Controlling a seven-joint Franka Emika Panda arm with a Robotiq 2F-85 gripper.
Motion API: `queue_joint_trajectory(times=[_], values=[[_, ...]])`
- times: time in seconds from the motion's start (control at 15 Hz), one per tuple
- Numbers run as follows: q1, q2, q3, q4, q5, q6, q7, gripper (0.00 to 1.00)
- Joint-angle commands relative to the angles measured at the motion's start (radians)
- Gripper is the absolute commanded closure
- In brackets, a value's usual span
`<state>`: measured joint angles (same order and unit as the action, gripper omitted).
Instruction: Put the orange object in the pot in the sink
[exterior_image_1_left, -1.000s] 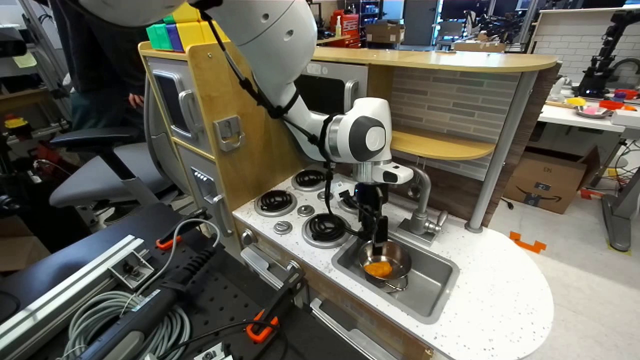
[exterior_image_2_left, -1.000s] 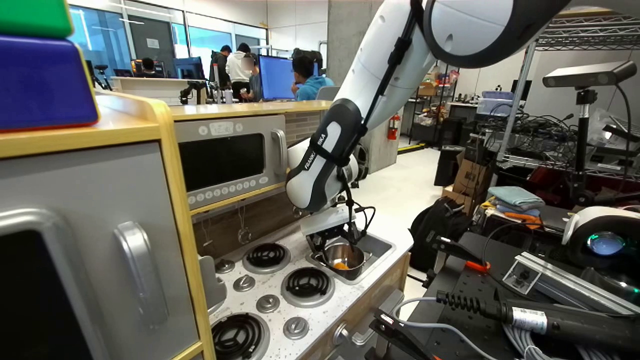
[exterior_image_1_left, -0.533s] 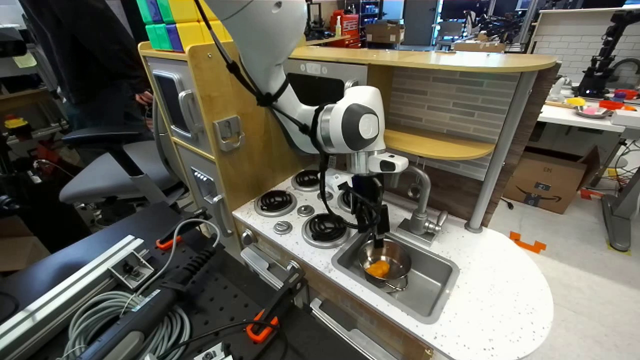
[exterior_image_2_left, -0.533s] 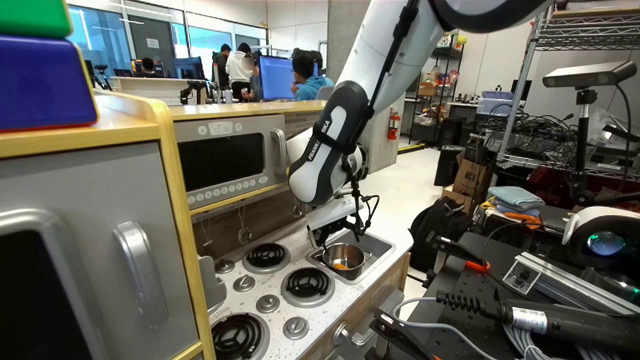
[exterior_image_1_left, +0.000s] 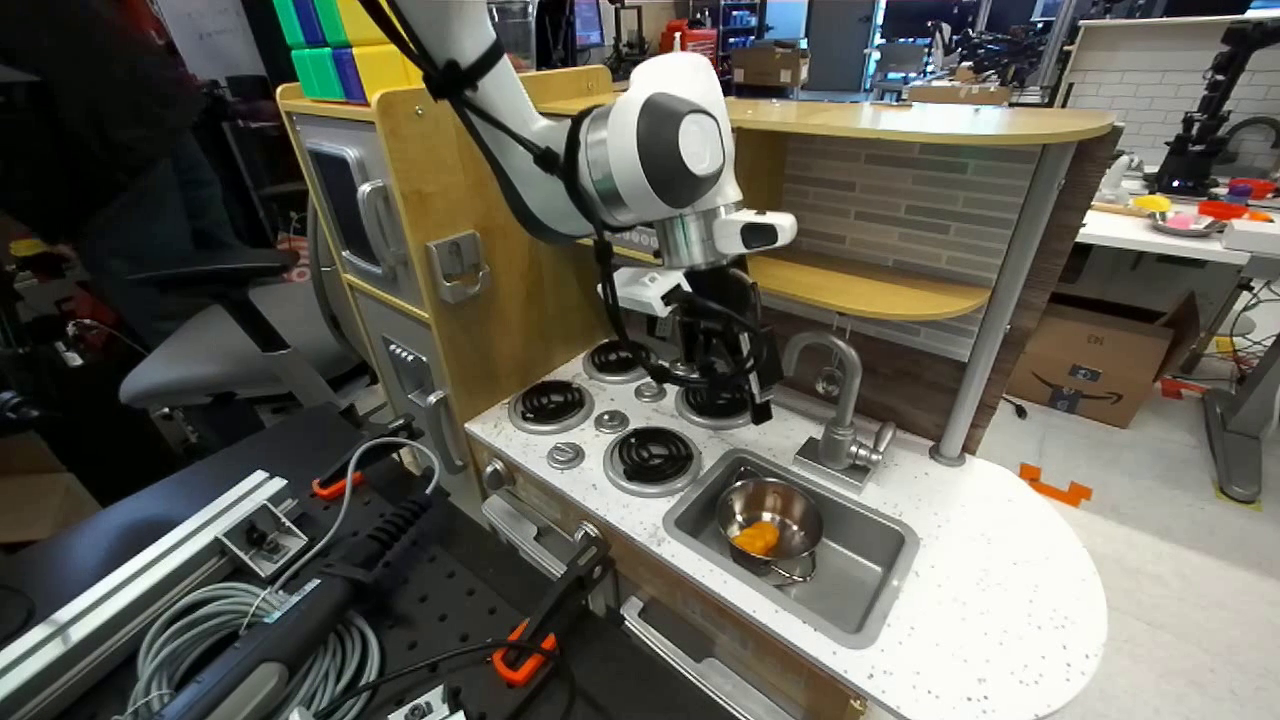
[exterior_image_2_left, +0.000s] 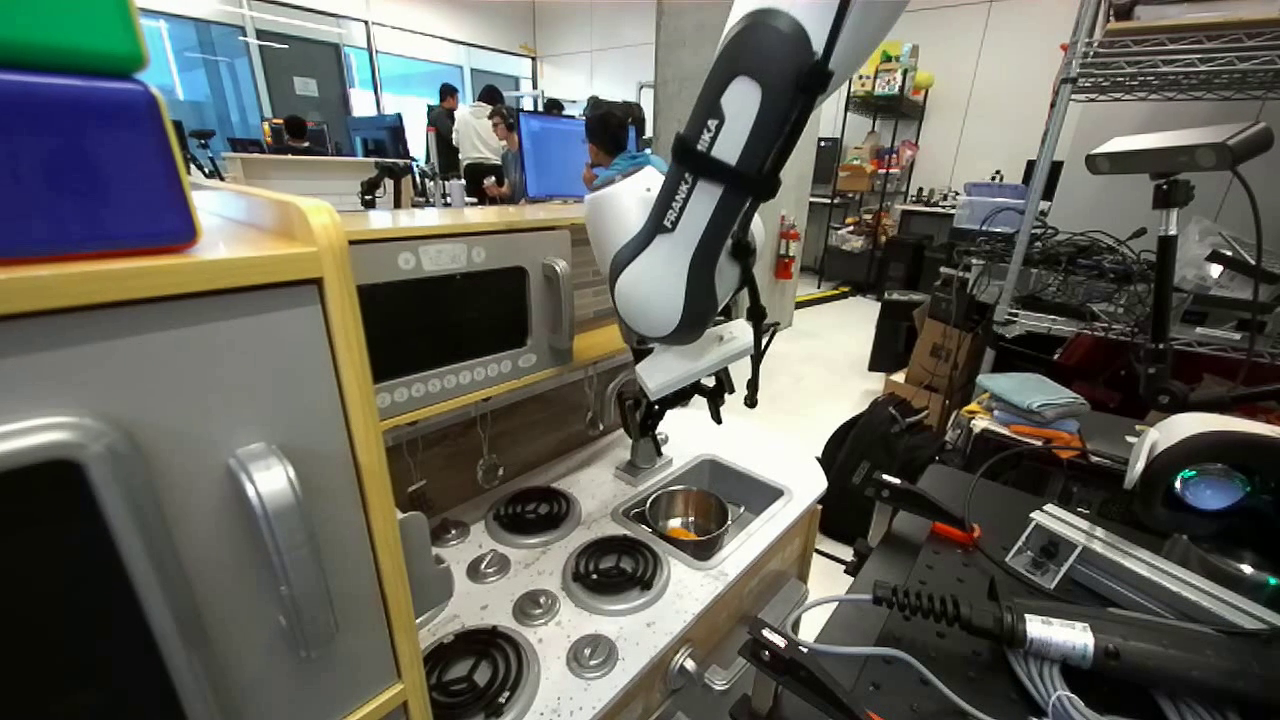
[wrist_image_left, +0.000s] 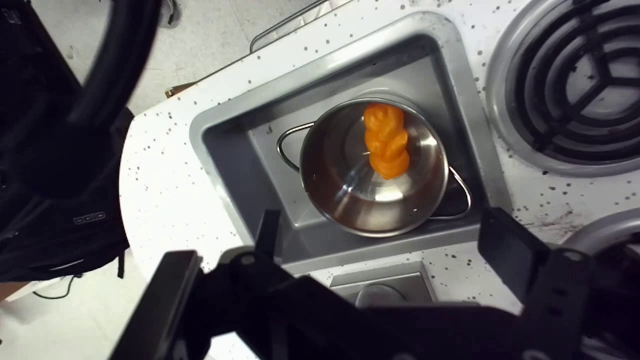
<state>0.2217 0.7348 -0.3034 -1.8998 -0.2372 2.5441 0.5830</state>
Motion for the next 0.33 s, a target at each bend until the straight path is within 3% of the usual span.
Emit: queue_joint_trajectory(times=[0.0, 0.07, 0.13, 0.27], values=[[-0.034, -0.222, 0.028, -0.203, 0.006, 0.012, -0.106, 0.0], [-0.05, -0.25, 0.044, -0.208, 0.017, -0.047, -0.15, 0.0], [-0.026, -0.142, 0.02, -0.122, -0.007, -0.008, -0.072, 0.0], [-0.047, -0.21, 0.037, -0.169, -0.011, -0.035, -0.107, 0.0]])
